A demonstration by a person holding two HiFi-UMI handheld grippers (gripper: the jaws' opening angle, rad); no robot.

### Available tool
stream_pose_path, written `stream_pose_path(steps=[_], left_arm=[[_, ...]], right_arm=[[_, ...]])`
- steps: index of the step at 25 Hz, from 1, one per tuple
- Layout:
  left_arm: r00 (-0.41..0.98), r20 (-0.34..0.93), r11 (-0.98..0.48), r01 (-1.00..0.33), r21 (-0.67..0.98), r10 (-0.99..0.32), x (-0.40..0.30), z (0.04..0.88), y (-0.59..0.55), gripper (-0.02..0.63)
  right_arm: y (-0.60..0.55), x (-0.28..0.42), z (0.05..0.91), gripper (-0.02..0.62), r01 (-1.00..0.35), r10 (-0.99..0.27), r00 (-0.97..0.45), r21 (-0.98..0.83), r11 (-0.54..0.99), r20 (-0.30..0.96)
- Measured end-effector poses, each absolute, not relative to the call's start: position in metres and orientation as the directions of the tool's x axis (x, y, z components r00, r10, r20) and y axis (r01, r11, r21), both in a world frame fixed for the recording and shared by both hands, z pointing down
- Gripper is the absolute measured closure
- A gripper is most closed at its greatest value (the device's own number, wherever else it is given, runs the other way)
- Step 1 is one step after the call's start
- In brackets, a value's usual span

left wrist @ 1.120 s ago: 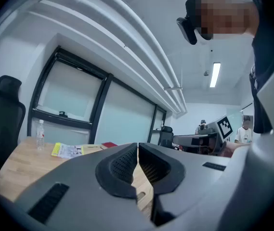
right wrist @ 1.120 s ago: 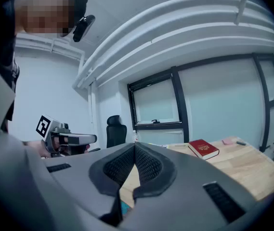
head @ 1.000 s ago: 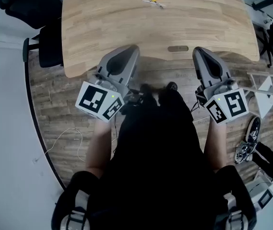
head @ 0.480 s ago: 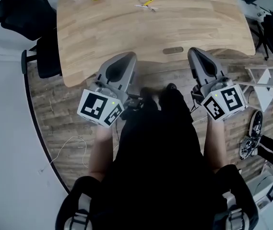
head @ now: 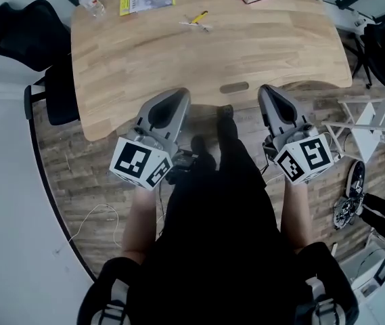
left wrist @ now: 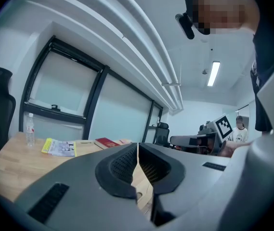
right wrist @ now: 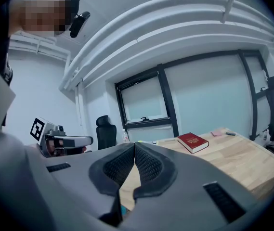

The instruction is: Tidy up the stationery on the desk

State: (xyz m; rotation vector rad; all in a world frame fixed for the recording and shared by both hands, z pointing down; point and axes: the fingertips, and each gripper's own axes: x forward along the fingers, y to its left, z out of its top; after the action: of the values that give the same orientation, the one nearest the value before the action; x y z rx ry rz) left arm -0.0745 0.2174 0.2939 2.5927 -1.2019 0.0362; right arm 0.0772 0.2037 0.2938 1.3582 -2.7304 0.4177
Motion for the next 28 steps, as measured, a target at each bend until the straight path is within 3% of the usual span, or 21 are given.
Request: stream_pose_path(steps=[13,28], left_arm=[[0.542,0.158,-0.51,-0.836,0.201,-0.826,-0.057,0.273,0.119,0.566],[0.418,0.174,-0.386,-0.903,0.187,-0.892,-0.012,0.267,0.052,0.566]], right_arm=[[0.074,0.083,0.285,0.574,-0.689,-0.674,-0.724,-0.202,0.696,0.147],[-0.026,0.091,0.32,0.574,-0.565,-0.528,-0.823,-0.197,0.801,0.21]])
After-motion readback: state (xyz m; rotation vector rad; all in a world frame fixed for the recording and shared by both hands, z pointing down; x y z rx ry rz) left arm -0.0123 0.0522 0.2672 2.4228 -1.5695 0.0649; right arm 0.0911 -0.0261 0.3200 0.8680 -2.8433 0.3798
